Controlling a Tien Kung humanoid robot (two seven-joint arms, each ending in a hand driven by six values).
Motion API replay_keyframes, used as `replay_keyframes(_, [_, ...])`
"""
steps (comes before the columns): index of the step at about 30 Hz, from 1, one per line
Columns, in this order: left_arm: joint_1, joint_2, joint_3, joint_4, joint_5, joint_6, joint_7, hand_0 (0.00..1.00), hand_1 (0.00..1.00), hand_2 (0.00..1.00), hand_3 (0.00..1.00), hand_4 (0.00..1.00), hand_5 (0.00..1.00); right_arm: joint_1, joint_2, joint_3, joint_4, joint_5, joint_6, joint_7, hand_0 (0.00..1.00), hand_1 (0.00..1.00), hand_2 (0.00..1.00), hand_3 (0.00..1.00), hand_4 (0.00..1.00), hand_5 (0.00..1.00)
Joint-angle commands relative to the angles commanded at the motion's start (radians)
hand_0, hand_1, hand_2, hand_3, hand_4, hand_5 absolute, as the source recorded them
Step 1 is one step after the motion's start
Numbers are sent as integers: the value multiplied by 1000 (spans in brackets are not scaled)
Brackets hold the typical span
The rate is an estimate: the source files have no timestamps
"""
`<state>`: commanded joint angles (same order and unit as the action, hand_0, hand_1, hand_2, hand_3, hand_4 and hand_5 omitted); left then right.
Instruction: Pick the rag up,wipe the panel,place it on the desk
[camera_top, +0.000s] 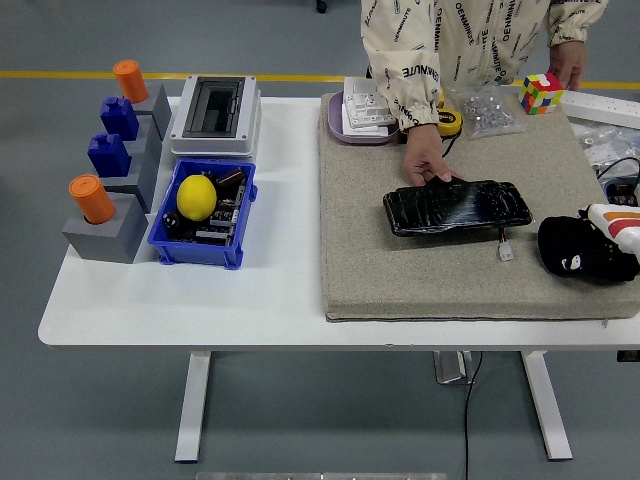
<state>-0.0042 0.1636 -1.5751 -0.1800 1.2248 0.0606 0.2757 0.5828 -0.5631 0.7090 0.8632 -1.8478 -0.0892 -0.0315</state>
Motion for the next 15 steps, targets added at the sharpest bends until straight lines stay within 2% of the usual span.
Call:
replay_keyframes(8, [-1, 1, -1, 0, 2, 0, 0, 649, 698, 748, 566, 602, 477, 3, -2, 4, 3, -8, -3, 1, 393, 491, 526, 505, 780, 243])
replay_keyframes(9, [-1, 1, -2, 0, 2, 0, 0, 650, 699, 748, 566, 602, 477, 3, -2, 4, 4, -9, -3, 0, 359, 469, 507, 498, 762, 219])
replay_keyframes(15, [-1, 1, -4, 0, 1, 0, 0, 650, 699, 748, 566, 602, 477, 7, -6, 8, 7, -13, -2, 0, 359, 469, 507, 498, 762, 219])
